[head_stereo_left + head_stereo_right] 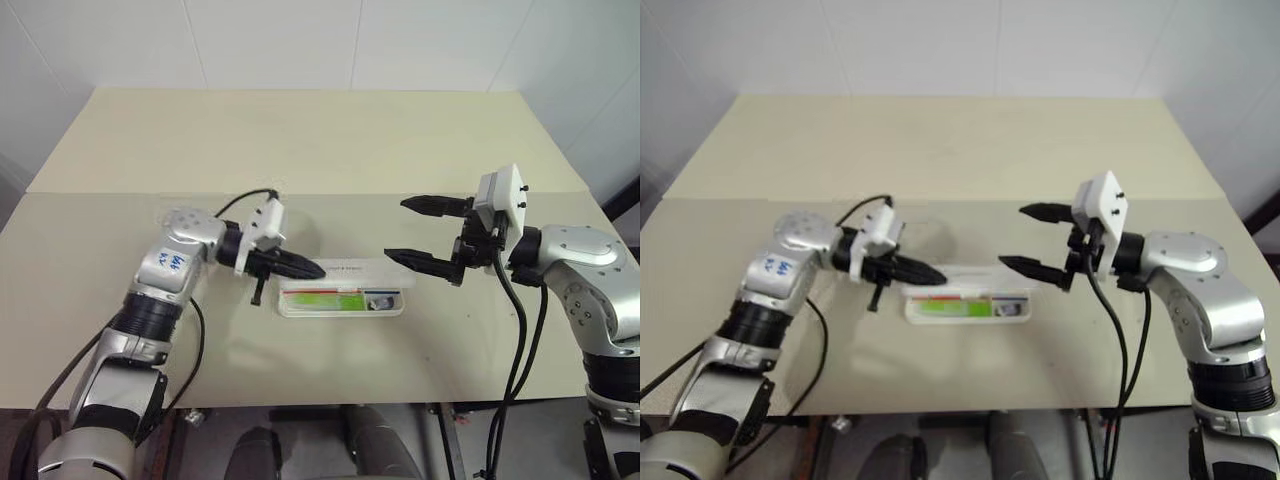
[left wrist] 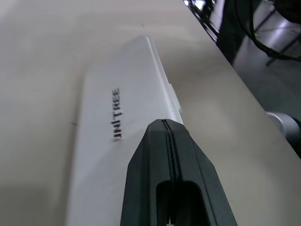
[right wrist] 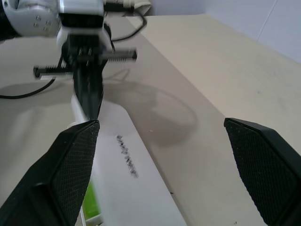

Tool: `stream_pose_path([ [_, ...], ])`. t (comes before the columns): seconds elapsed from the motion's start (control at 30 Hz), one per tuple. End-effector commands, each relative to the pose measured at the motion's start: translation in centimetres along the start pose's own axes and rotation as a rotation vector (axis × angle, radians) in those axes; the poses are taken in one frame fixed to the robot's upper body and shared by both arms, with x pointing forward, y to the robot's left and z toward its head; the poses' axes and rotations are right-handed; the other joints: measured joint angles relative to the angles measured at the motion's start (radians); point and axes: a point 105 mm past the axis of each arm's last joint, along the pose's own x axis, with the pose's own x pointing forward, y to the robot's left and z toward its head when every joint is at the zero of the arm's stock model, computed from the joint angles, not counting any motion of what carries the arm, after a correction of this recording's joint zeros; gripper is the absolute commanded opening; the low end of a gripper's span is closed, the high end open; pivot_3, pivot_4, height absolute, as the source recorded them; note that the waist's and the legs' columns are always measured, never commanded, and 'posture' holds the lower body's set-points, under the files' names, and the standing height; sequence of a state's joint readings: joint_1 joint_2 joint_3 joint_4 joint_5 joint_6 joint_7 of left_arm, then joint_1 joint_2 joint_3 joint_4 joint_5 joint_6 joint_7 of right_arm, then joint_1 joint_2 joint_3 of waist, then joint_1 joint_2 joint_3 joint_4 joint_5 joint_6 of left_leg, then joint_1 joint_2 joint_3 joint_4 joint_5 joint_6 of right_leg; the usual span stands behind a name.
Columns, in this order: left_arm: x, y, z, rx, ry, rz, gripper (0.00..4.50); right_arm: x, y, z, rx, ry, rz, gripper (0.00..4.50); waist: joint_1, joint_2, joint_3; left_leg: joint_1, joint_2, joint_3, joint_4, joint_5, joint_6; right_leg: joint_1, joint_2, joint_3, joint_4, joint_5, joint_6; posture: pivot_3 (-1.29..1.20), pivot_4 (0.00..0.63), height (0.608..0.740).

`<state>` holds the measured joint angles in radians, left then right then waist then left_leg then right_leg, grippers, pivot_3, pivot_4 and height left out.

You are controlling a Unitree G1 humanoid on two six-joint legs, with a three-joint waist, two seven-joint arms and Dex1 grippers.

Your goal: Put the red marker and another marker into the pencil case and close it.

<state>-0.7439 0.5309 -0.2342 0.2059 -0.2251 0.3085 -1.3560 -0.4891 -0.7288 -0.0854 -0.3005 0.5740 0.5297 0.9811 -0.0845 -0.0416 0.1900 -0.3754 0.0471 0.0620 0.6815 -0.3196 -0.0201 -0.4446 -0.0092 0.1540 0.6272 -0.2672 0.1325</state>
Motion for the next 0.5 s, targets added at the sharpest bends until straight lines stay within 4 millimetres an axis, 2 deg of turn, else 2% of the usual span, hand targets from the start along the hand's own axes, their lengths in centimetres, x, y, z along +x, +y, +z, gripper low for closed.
stream_pose_path([
  [0.03, 1.1, -0.4, -1.2, -0.001, 0.063, 0.010, 0.01, 0.0, 0.5, 0.9, -0.020, -0.035, -0.003, 4.50, -0.001, 0.000, 0.000, 0.000, 0.000, 0.000, 0.000, 0.000, 0.000, 0.000, 0.000, 0.000, 0.000, 0.000, 0.000, 0.00, 0.150, 0.740],
  [0.3, 2.7, -1.0, -2.6, -0.057, 0.093, 0.009, 0.01, 0.1, 1.1, 0.6, -0.002, -0.038, -0.017, 4.50, 0.002, 0.000, 0.000, 0.000, 0.000, 0.000, 0.000, 0.000, 0.000, 0.000, 0.000, 0.000, 0.000, 0.000, 0.000, 0.00, 0.150, 0.740],
  [0.5, 1.9, -0.7, -1.5, -0.011, 0.065, 0.038, 0.01, 0.3, 1.2, 0.4, 0.006, -0.037, -0.015, 4.50, 0.002, 0.000, 0.000, 0.000, 0.000, 0.000, 0.000, 0.000, 0.000, 0.001, 0.000, 0.000, 0.000, 0.000, 0.000, 0.00, 0.150, 0.740],
])
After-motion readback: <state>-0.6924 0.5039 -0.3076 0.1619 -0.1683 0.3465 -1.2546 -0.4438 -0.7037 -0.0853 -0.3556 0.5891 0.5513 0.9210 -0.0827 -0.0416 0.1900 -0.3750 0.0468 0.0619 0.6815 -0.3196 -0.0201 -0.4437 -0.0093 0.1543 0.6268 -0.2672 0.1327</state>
